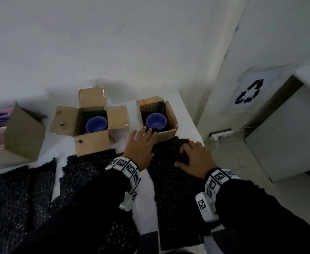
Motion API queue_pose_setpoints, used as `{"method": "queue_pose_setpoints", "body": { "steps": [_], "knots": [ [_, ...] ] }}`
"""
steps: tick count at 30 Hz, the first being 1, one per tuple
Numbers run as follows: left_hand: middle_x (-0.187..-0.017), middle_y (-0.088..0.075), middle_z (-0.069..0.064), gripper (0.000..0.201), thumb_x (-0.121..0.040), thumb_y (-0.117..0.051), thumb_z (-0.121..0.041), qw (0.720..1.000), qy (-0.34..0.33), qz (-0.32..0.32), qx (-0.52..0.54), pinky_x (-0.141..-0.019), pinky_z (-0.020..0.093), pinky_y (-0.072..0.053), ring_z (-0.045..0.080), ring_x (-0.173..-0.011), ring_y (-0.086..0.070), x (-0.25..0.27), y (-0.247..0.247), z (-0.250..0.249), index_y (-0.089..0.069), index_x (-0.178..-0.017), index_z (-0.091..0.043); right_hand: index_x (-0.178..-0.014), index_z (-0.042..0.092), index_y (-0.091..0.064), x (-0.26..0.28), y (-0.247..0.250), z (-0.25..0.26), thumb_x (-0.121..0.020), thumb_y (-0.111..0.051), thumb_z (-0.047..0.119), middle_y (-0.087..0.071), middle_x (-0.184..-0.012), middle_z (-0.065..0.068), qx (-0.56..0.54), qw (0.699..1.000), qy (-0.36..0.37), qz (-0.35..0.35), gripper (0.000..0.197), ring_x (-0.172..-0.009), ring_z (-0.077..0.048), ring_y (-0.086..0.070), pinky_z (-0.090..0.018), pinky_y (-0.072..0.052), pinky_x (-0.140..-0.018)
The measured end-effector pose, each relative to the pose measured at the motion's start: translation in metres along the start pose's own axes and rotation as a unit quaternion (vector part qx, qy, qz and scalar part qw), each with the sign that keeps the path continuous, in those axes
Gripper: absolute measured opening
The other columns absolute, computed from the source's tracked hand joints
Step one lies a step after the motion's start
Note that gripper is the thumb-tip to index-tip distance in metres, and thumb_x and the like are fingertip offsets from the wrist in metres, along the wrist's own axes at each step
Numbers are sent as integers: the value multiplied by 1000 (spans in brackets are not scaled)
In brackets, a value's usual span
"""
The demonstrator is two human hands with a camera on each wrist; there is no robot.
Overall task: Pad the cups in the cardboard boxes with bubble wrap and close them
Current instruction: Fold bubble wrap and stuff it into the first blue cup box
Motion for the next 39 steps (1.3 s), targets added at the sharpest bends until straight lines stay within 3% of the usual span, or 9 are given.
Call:
{"method": "queue_pose_setpoints", "body": {
  "steps": [3, 10, 13, 16, 20, 25, 29, 34, 39],
  "knots": [
    [-156, -22, 8, 73, -83, -62, -43, 998, -22, -44, 41, -114, 47, -18, 30, -143, -17, 22, 4, -15, -32, -146, -20, -125, 34, -46, 32, -37, -12, -58, -47, 88, -35, -140, -1, 55, 992, -54, 99, 87, -125, -31, -34, -46, -36, -97],
    [-152, -31, 0, 71, -86, -48, -62, 990, -4, -38, 134, -109, 39, -25, 21, -138, -28, 58, -15, -33, -32, -144, -25, -96, 20, -60, 45, -13, 3, -84, -68, 38, -56, -105, -2, -113, 987, -94, -67, 23, -101, -26, -50, -37, -39, -81],
    [-143, -44, 1, 93, -76, -56, -72, 950, 43, -31, 307, -105, 38, -36, 22, -129, -44, 64, -18, -33, -21, -147, -22, -83, 16, -52, 47, 10, 1, -85, -70, 27, -56, -80, 0, -338, 923, -135, -124, 21, -77, -19, -55, -30, -38, -65],
    [-135, -53, 1, 114, -61, -72, -69, 880, 92, 17, 466, -100, 39, -45, 21, -120, -53, 63, -31, -37, -12, -148, -26, -82, 20, -47, 47, 22, 0, -85, -69, 21, -56, -76, -1, -486, 839, -190, -155, 22, -75, -19, -55, -42, -48, -76],
    [-98, -67, 9, 37, -81, -70, -33, 890, 78, 2, 449, -76, 30, -47, 22, -92, -62, 57, -23, -40, -62, -105, -6, -118, 36, -47, 38, 38, 8, -89, -56, 0, -62, -104, -16, -646, 725, -181, -155, 47, -93, -28, -64, -49, -54, -86],
    [-112, -63, 18, 35, -87, -50, -13, 879, 37, -19, 475, -86, 33, -45, 30, -103, -58, 47, 0, -28, -56, -119, 0, -129, 51, -48, 23, 63, 0, -85, -49, -6, -58, -126, -3, -620, 760, -117, -154, 73, -112, -17, -61, -39, -52, -95],
    [-100, -65, 20, 51, -79, -37, -22, 887, 39, -3, 461, -79, 43, -49, 36, -91, -61, 36, 11, -14, -48, -127, -8, -116, 33, -65, 11, 80, 7, -74, -42, -10, -60, -126, 5, -517, 842, -55, -145, 65, -121, -9, -52, -33, -40, -107],
    [-90, -66, -5, 55, -78, -59, -66, 932, -2, -27, 360, -70, 29, -49, 14, -81, -63, 21, 41, 1, -55, -117, -26, -72, 16, -64, -3, 88, 14, -78, -49, -14, -55, -81, 5, -437, 889, -42, -128, 35, -87, -20, -53, -27, -39, -77],
    [-98, -62, 9, 19, -93, -54, -29, 972, -24, -19, 233, -78, 40, -48, 28, -88, -60, -9, 61, 24, -57, -103, -13, -75, 22, -53, -25, 82, 6, -71, -83, 29, -56, -76, 2, -348, 933, -1, -87, 31, -71, -10, -54, -26, -41, -63]
  ]
}}
Point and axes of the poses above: each hand's wrist, its own x-axis away from the middle knuckle, its own y-axis out of the back of the hand, z = x × y, the point moved 10 cm from there along -x, towards the middle knuckle
